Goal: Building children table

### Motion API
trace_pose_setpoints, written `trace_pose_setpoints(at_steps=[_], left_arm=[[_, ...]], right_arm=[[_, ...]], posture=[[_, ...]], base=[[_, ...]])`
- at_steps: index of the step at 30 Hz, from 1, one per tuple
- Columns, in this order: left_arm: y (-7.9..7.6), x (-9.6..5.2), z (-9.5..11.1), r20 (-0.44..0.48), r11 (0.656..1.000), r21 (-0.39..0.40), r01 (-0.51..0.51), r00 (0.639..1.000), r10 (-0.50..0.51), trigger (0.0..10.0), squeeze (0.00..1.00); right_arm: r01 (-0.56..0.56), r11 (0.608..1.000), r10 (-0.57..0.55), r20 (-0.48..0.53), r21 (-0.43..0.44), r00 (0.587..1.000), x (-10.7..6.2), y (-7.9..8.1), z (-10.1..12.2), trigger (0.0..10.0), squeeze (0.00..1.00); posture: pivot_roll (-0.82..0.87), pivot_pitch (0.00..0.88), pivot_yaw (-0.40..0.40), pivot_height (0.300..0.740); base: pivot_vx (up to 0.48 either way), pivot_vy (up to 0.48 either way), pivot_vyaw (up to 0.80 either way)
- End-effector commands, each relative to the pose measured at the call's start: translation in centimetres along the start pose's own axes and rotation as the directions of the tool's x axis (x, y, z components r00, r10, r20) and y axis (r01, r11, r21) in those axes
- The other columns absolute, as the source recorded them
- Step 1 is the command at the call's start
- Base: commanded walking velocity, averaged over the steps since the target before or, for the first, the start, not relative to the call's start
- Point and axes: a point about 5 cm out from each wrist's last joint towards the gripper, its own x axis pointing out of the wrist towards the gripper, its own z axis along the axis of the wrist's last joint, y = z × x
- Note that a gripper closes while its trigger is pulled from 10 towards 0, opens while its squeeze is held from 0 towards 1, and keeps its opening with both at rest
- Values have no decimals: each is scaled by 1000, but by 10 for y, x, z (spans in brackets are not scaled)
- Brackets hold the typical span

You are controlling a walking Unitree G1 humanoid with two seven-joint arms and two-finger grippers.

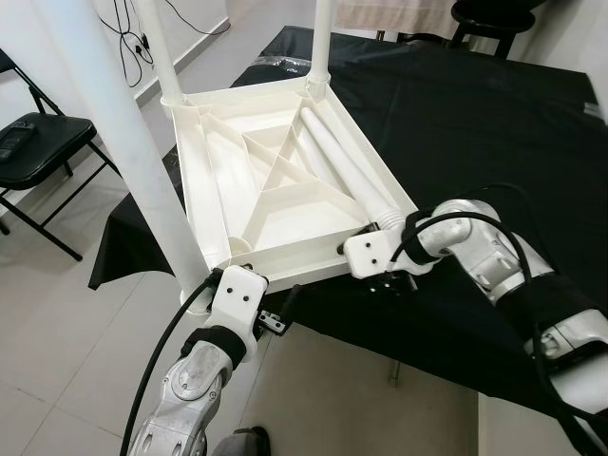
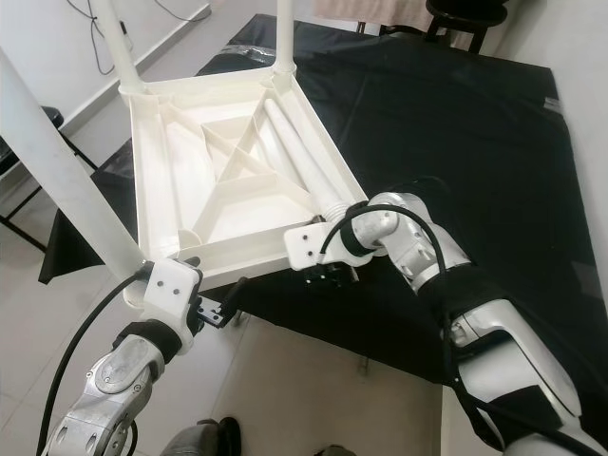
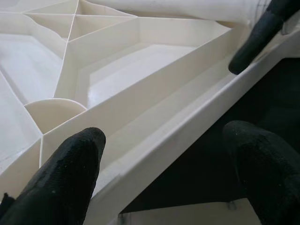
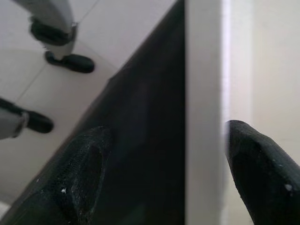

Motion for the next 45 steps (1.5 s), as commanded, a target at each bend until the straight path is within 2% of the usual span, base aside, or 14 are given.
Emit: trace_pose_setpoints(at_steps=[1,8,11,12,15,25,31,32,35,37,38,39,43,45], left_arm=[[-3,-2,-4,-26,1000,-17,12,1000,-13,10000,0],[-3,-1,-4,-27,1000,-20,12,1000,-12,10000,0],[-4,0,-3,-26,1000,-22,10,1000,-11,10000,0],[-5,0,-3,-26,1000,-22,10,1000,-11,10000,0],[-4,0,-3,-25,1000,-23,10,1000,-10,10000,0],[-5,1,-3,-23,1000,-25,8,1000,-8,10000,0],[-5,1,-2,-23,1000,-29,4,1000,-5,10000,0],[-5,1,-2,-22,1000,-31,4,1000,-4,10000,0],[-5,1,-2,-22,1000,-31,4,1000,-5,10000,0],[-5,1,-2,-22,999,-31,4,1000,-5,10000,0],[-5,1,-2,-22,999,-31,4,1000,-5,10000,0],[-5,1,-2,-22,999,-32,4,1000,-5,10000,0],[-5,1,-2,-22,999,-32,5,1000,-6,10000,0],[-5,0,-2,-22,999,-33,4,1000,-4,10000,0]], right_arm=[[-44,999,44,-18,-18,999,5,3,0,10000,0],[-15,999,13,-43,-41,999,14,2,2,10000,0],[44,999,-44,-65,-1,997,24,3,3,10000,0],[56,998,-55,-71,21,996,25,3,3,0,0],[89,995,-84,-104,50,991,27,0,1,0,0],[126,990,-114,-158,70,981,27,-7,-4,0,0],[161,979,-134,-197,128,971,24,-7,-10,0,0],[190,965,-152,-204,180,967,22,-7,-15,0,0],[224,948,-176,-213,228,961,21,-8,-18,0,0],[272,914,-209,-225,300,952,20,-9,-23,0,0],[272,914,-209,-225,300,952,20,-9,-23,0,0],[299,888,-225,-238,349,945,19,-9,-28,0,0],[321,862,-235,-252,392,939,19,-9,-32,0,0],[354,810,-230,-303,467,925,13,-4,-45,0,0]], posture=[[90,183,-59,740],[89,183,-62,740],[88,186,-66,740],[88,186,-66,740],[84,185,-68,740],[81,184,-76,740],[78,185,-77,740],[76,186,-77,740],[76,186,-76,740],[74,187,-77,740],[74,187,-77,740],[75,188,-78,740],[75,188,-78,740],[78,192,-80,740]], base=[[0,0,0],[0,0,0],[0,0,0],[0,0,0],[0,0,0],[0,0,0],[0,0,0],[0,0,0],[0,0,0],[0,0,0],[0,0,0],[0,0,0],[0,0,0],[0,0,0]])
